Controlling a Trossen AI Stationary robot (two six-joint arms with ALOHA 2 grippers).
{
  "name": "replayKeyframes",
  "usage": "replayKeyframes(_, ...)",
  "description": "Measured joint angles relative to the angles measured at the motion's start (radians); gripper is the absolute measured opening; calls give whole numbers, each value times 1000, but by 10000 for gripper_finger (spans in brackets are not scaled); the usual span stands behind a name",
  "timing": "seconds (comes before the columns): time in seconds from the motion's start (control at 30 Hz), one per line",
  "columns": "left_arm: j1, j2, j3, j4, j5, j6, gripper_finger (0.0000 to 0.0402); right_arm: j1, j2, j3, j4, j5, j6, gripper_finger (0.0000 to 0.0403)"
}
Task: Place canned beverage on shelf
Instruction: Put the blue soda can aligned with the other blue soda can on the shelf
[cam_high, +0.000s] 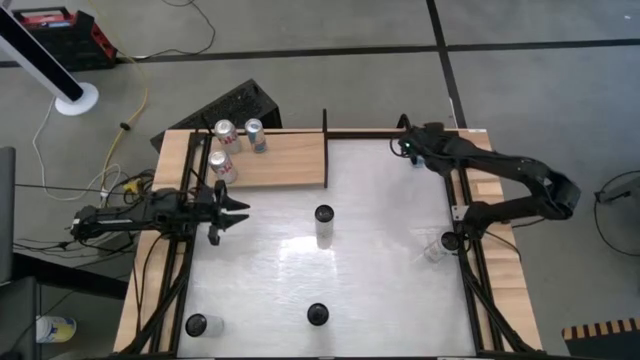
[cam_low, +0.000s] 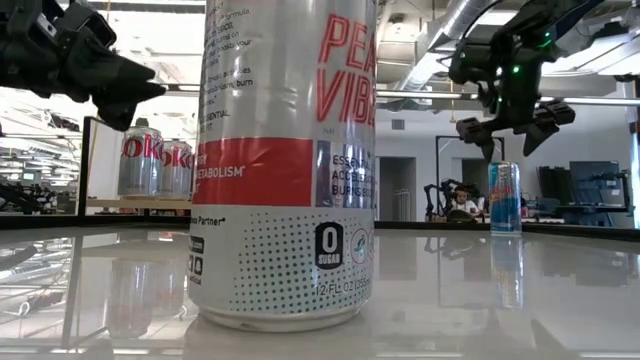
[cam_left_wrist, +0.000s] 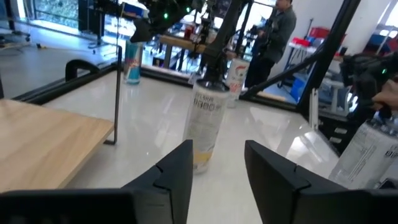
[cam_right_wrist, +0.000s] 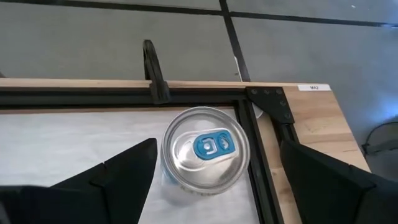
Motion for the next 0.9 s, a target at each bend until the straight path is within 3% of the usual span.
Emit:
replayKeyframes(0.43, 0, 0, 0, -85, -13, 2, 135, -44, 113, 0, 43, -78, -45, 359)
replayKeyframes(0.73, 0, 0, 0, -125, -13, 1, 135, -55, 123, 0, 56, -86, -77, 289)
replayKeyframes(0.9, 0, 0, 0, -140, -13, 0, 135, -47, 112, 0, 52, -94, -104, 275)
